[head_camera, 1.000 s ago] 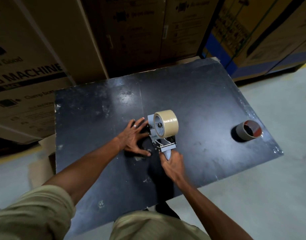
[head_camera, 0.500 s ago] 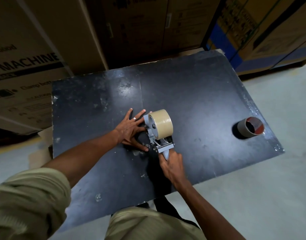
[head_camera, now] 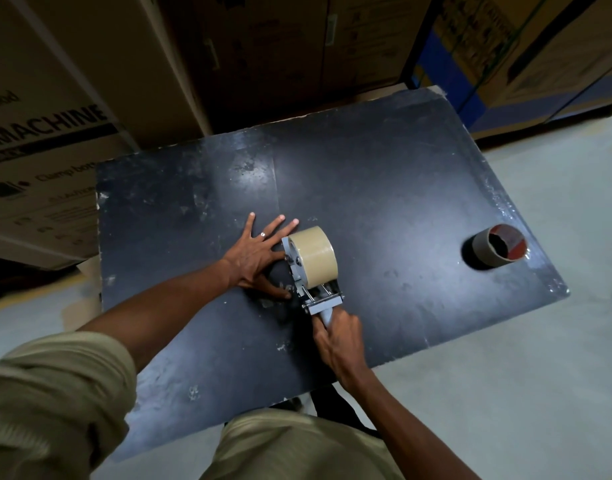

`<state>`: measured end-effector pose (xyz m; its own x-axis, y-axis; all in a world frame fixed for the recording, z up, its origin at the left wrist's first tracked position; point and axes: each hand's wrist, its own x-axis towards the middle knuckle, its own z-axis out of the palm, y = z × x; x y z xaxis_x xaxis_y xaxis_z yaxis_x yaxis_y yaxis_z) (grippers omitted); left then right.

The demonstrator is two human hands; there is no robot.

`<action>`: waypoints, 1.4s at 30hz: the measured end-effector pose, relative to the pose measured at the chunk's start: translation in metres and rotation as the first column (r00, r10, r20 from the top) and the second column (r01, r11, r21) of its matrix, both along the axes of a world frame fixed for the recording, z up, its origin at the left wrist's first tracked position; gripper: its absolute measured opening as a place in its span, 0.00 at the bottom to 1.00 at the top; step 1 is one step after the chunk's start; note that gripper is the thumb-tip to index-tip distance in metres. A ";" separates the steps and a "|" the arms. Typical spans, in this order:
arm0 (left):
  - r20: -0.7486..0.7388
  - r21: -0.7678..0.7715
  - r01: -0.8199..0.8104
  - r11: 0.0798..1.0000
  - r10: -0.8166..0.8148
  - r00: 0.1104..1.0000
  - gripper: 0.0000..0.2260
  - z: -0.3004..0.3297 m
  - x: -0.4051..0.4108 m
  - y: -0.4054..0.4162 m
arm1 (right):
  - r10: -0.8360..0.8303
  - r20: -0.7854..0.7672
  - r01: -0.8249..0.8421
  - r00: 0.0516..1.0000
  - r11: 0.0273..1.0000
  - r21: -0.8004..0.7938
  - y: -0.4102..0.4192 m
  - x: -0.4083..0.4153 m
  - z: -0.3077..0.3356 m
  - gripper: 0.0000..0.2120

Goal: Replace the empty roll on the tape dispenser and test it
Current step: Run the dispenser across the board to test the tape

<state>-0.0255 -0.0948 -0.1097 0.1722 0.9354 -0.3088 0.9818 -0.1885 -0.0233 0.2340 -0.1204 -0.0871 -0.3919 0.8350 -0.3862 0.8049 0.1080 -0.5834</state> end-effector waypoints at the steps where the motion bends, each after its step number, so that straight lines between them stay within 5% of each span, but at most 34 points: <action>1: 0.004 -0.003 -0.003 1.000 0.003 1.000 0.54 0.001 0.000 0.000 | -0.003 -0.008 0.003 1.000 1.000 -0.005 0.000 0.001 0.000 0.17; 25: -0.029 -0.102 -0.034 0.994 0.031 0.999 0.51 0.014 0.004 0.001 | 0.029 -0.111 -0.019 0.993 0.996 0.090 -0.038 0.054 -0.016 0.13; 31: -0.033 -0.127 -0.107 0.986 0.103 0.994 0.59 0.009 0.019 -0.008 | 0.022 -0.147 -0.009 0.989 0.996 0.091 -0.056 0.070 -0.009 0.10; 42: 0.096 -0.094 -0.150 0.984 0.159 0.983 0.59 0.000 0.066 -0.073 | -0.058 -0.042 0.056 0.997 0.998 -0.035 -0.057 0.069 -0.025 0.21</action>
<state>0.0404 -0.1682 -0.1100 0.0629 0.9237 -0.3778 0.9956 -0.0315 0.0888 0.3032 -0.1773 -0.1125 -0.3607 0.8432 -0.3986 0.7836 0.0422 -0.6199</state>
